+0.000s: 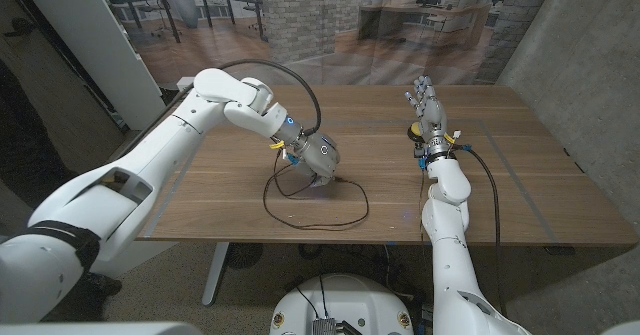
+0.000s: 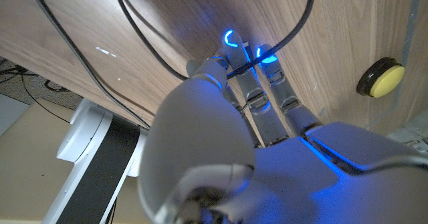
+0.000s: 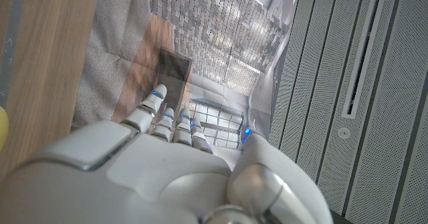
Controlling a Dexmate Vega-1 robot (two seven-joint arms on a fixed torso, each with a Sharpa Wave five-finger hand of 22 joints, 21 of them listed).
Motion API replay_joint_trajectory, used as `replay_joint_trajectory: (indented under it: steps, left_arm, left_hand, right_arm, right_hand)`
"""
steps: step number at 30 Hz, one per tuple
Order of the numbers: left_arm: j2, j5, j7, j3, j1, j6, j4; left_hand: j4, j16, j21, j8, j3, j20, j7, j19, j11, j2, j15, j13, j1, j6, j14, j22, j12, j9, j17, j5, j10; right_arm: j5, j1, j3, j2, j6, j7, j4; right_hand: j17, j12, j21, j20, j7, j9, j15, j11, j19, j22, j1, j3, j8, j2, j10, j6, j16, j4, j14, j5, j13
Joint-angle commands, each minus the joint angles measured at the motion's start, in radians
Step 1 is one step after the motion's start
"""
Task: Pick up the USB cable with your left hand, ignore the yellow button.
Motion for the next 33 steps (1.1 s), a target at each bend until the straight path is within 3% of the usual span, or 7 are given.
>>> replay_joint_trajectory:
  steps: [1, 4, 13, 33]
  left_arm:
    - [-0.019, 0.022, 0.105, -0.087, 0.042, 0.007, -0.018]
    - [-0.028, 0.020, 0.115, -0.111, 0.055, 0.008, -0.026]
    - [-0.046, 0.041, 0.169, -0.171, 0.094, 0.023, -0.066]
    - [-0.015, 0.065, 0.292, -0.249, 0.180, 0.186, -0.207]
  left_hand:
    - [-0.007, -0.005, 0.020, -0.009, -0.002, -0.035, 0.024, 0.014, 0.013, -0.021, -0.075, -0.023, -0.001, 0.039, 0.045, -0.007, -0.018, -0.005, 0.002, 0.015, 0.041]
    - [-0.006, -0.010, 0.026, -0.020, -0.008, -0.044, 0.029, 0.014, 0.026, -0.034, -0.073, -0.052, -0.007, 0.059, 0.081, -0.022, -0.039, -0.009, 0.001, 0.025, 0.070]
    - [-0.009, -0.032, 0.033, -0.042, -0.022, -0.060, 0.031, 0.026, 0.028, -0.070, -0.073, -0.099, -0.009, 0.103, 0.114, -0.051, -0.075, -0.016, -0.007, 0.051, 0.116]
    - [-0.003, -0.064, 0.039, -0.078, -0.030, -0.077, 0.029, 0.036, 0.023, -0.082, -0.075, -0.135, -0.008, 0.126, 0.141, -0.078, -0.108, -0.018, -0.025, 0.081, 0.138]
  right_arm:
    - [0.005, -0.006, -0.003, -0.002, -0.003, 0.008, -0.013]
    - [0.007, -0.010, -0.003, -0.001, -0.002, 0.010, -0.018]
    - [0.011, -0.023, -0.005, 0.002, -0.005, 0.018, -0.041]
    - [0.011, -0.061, -0.021, 0.014, -0.020, 0.034, -0.097]
  right_hand:
    - [0.002, 0.000, 0.006, -0.001, -0.002, 0.004, 0.002, -0.001, 0.004, 0.004, -0.005, 0.002, 0.005, -0.003, 0.007, 0.000, 0.005, -0.004, 0.011, 0.010, 0.003]
    - [0.002, 0.000, 0.006, -0.001, -0.002, 0.004, 0.001, -0.001, 0.005, 0.004, -0.005, 0.002, 0.005, -0.003, 0.007, 0.000, 0.005, -0.005, 0.011, 0.010, 0.003]
    - [0.002, 0.000, 0.006, -0.003, -0.002, 0.004, 0.001, -0.002, 0.007, 0.004, -0.005, 0.002, 0.005, -0.003, 0.007, 0.001, 0.005, -0.005, 0.012, 0.010, 0.003]
    - [0.002, 0.000, 0.005, -0.002, -0.002, 0.004, 0.001, -0.002, 0.009, 0.004, -0.004, 0.003, 0.005, -0.003, 0.008, 0.001, 0.004, -0.007, 0.013, 0.011, 0.003]
